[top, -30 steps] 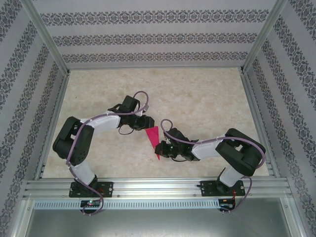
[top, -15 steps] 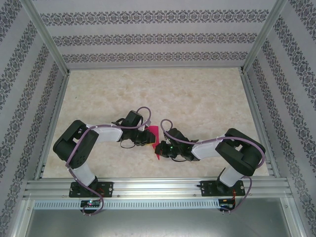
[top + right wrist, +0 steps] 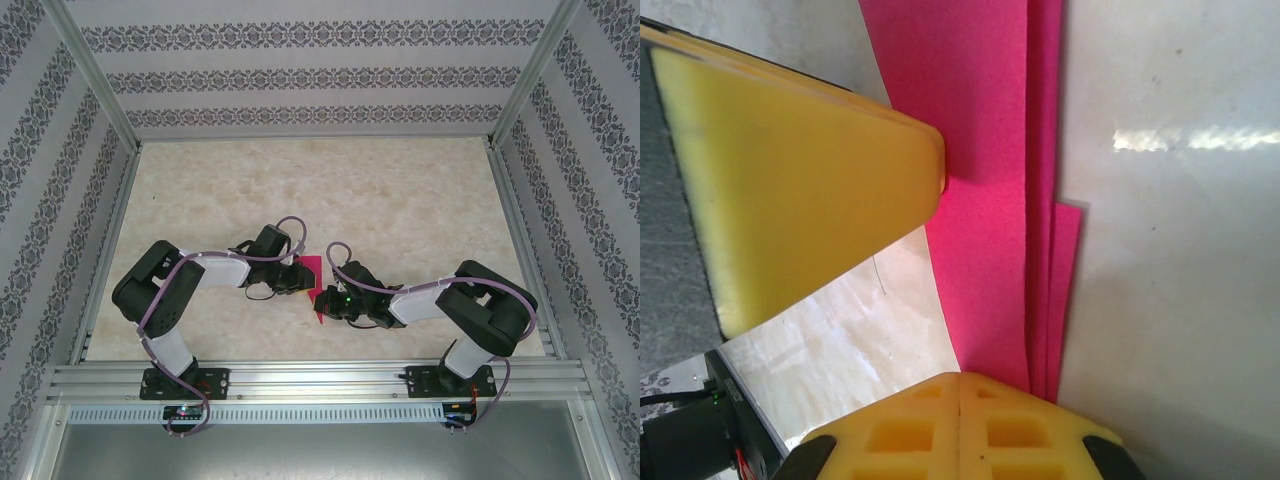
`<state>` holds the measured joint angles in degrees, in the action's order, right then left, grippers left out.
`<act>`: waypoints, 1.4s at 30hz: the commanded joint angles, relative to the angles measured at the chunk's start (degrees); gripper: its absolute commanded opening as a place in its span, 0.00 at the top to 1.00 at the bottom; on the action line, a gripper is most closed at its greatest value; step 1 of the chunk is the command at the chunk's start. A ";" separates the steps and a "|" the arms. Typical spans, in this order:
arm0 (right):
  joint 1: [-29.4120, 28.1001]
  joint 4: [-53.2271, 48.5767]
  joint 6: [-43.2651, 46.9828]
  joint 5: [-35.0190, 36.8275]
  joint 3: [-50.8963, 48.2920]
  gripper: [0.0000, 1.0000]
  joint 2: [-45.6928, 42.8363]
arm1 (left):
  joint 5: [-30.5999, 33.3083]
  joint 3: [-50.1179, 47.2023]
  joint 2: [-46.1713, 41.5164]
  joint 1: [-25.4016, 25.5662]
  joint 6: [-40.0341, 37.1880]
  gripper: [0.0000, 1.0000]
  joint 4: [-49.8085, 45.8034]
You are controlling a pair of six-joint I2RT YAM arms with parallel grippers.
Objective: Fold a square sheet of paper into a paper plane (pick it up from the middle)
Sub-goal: Fold the wing for the fifth time at the center of the table.
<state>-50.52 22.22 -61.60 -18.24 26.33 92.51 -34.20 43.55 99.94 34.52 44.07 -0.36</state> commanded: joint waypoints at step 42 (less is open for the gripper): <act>-0.19 -10.83 4.05 0.60 2.89 0.97 0.10 | 2.67 11.24 -0.59 -12.76 -7.90 0.64 -8.06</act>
<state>-50.50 17.19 -58.87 -18.13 28.38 91.88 -30.98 54.81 103.94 22.13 37.74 -5.89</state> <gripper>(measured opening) 0.051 0.357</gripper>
